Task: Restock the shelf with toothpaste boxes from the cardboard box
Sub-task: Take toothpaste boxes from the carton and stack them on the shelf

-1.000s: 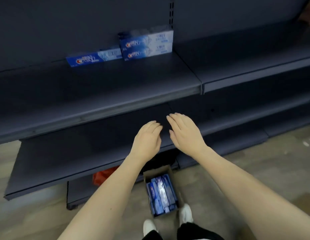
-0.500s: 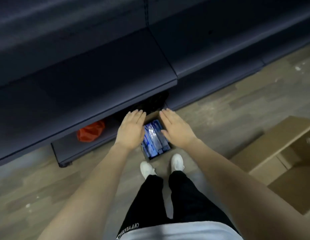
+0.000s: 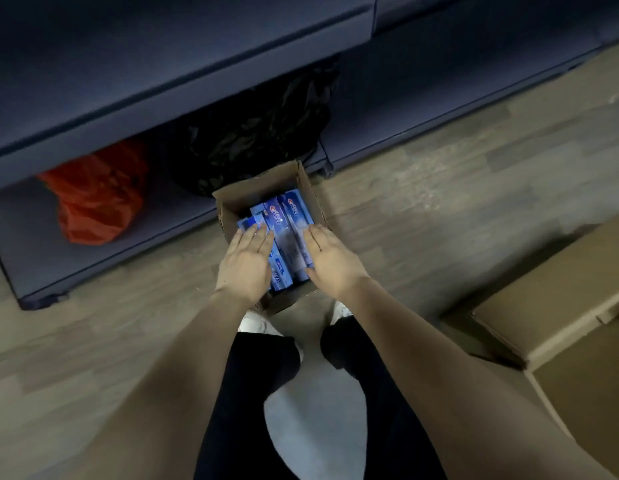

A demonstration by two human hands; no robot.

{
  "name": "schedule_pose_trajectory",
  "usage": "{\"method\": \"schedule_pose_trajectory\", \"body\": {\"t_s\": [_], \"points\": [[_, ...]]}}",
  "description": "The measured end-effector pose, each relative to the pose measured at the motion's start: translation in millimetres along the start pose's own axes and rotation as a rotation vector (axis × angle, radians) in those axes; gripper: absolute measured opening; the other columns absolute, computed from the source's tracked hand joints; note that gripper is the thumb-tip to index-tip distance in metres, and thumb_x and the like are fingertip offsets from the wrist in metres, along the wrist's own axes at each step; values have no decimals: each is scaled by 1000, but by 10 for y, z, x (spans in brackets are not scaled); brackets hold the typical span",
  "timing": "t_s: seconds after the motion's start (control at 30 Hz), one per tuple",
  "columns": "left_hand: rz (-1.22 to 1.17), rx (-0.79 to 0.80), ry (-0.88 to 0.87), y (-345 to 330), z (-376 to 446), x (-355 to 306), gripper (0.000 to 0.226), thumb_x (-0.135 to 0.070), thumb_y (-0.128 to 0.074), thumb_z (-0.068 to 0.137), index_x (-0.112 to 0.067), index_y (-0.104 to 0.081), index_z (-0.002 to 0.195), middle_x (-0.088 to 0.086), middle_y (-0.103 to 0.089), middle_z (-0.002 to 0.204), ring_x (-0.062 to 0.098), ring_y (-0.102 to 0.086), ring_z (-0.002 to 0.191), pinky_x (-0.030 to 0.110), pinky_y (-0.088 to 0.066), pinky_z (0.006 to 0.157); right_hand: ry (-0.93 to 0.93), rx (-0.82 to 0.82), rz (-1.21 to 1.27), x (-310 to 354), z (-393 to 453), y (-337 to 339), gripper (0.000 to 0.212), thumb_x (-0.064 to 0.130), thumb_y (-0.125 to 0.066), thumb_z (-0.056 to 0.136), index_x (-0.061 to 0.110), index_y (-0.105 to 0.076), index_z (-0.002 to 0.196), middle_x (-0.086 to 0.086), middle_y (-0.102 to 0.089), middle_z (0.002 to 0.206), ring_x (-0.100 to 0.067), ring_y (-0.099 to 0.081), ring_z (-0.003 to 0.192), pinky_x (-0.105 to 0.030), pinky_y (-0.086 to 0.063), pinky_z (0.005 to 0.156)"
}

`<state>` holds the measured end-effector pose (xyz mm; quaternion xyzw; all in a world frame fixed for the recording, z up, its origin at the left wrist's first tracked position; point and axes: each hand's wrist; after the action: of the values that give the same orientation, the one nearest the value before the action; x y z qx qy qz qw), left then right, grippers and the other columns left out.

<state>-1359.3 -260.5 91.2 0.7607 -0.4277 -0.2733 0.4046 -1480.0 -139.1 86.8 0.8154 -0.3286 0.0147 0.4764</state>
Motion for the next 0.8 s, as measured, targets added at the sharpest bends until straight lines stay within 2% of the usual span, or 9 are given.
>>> {"method": "schedule_pose_trajectory", "body": {"t_s": [0.17, 0.3, 0.37, 0.47, 0.6, 0.7, 0.8], "points": [[110, 125, -19, -574, 539, 61, 61, -12, -42, 95, -7, -16, 150, 10, -17, 157, 22, -9, 146, 34, 0, 119, -54, 38, -27, -84, 638, -584, 75, 31, -45, 98, 0, -1, 150, -13, -5, 158, -25, -2, 147, -32, -4, 121], [266, 266, -158, -927, 974, 97, 46, -6, -46, 92, -8, -40, 138, 11, -46, 137, 26, -38, 130, 31, -27, 109, -191, 73, 64, -172, 1076, -947, 72, 25, -43, 99, 0, 1, 150, -12, -4, 158, -24, -4, 147, -29, -13, 119], [337, 348, -241, -1088, 1149, 129, 41, -6, -50, 92, -9, -46, 132, 10, -49, 134, 25, -43, 126, 31, -30, 106, -238, 90, 98, -218, 1247, -1098, 71, 23, -44, 98, 0, 0, 149, -15, -5, 157, -26, -7, 145, -30, -13, 118], [432, 424, -320, -1306, 1351, 176, 43, -12, -55, 92, -10, -47, 133, 8, -47, 137, 24, -40, 129, 32, -26, 108, -284, 102, 46, -263, 1446, -1316, 68, 24, -49, 95, -1, -13, 147, -19, -18, 151, -29, -20, 139, -32, -17, 116], [495, 443, -397, -1446, 1500, 207, 43, -16, -49, 95, -12, -43, 138, 9, -36, 144, 25, -32, 135, 36, -17, 115, -344, 151, 46, -259, 1646, -1549, 50, 25, -53, 93, 4, -39, 136, -17, -37, 141, -29, -33, 133, -35, -29, 110], [526, 389, -432, -1541, 1516, 284, 52, -18, -49, 95, -13, -34, 144, 8, -24, 152, 26, -24, 140, 41, -10, 117, -454, 158, 87, -196, 1767, -1712, 51, 24, -62, 86, 5, -46, 130, -16, -45, 136, -30, -43, 127, -38, -42, 101], [592, 309, -467, -1592, 1491, 306, 45, -14, -40, 98, -9, -37, 142, 11, -29, 149, 29, -28, 137, 44, -9, 116, -587, 79, 118, -168, 1898, -1920, 45, 21, -56, 89, 0, -47, 128, -18, -51, 130, -35, -48, 121, -45, -46, 96]]}}
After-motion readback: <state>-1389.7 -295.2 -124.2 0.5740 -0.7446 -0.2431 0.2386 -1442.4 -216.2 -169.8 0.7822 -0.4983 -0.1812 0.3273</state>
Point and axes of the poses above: each hand's wrist, its own z-axis towards the middle knuckle, its own y-axis out of the back of the hand, x = y × z
